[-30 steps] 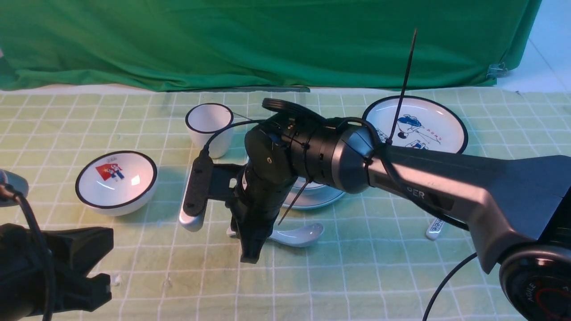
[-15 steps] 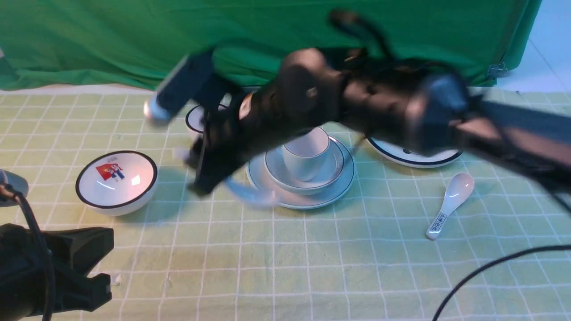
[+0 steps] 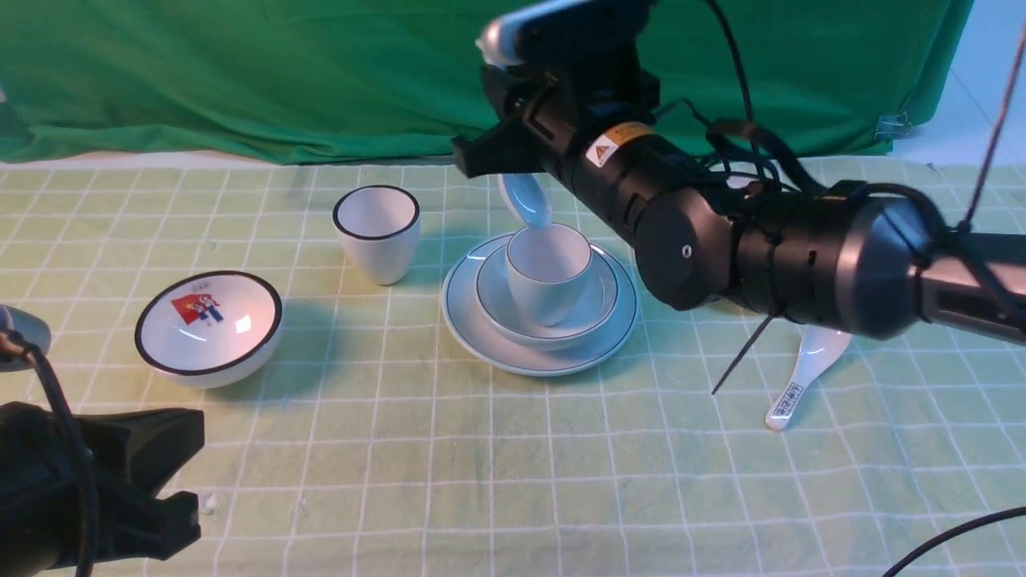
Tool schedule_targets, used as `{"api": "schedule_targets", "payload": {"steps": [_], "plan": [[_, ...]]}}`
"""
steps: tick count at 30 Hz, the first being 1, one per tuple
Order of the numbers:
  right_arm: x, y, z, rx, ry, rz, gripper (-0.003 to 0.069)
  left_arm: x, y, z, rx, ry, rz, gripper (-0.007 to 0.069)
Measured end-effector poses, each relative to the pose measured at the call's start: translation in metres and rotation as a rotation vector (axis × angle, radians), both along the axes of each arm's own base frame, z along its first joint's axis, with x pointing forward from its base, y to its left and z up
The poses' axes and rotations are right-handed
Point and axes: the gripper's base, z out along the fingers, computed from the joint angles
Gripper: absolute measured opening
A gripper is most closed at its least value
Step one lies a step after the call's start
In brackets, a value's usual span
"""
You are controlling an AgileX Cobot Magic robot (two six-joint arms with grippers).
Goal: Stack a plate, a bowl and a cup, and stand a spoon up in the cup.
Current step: Use the right arm to put the blue soup spoon into the blue teacup in the middle
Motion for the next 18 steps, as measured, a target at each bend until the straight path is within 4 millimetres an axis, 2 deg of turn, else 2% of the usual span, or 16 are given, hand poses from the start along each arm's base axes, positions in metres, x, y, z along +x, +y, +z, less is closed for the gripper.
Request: {"api": "schedule_targets", "payload": {"steps": [3,11,16,18], "plan": [[0.007,-0.003,-0.012,0.049,0.034,-0.033,0.0169,0.0,0.0,-0.001,0.003,0.007,0.0,0.002],[0.014,0.002,-0.047,0.01,0.075,-0.043,0.0174,0.0,0.0,-0.001,0.004,0.011,0.0,0.002],[0.014,0.003,-0.055,-0.017,0.103,-0.03,0.0203,-0.001,0.0,-0.001,0.005,0.013,0.001,0.002],[0.011,0.004,-0.057,-0.055,0.137,-0.004,0.0255,-0.001,0.0,-0.001,-0.003,0.017,0.001,0.002]]}}
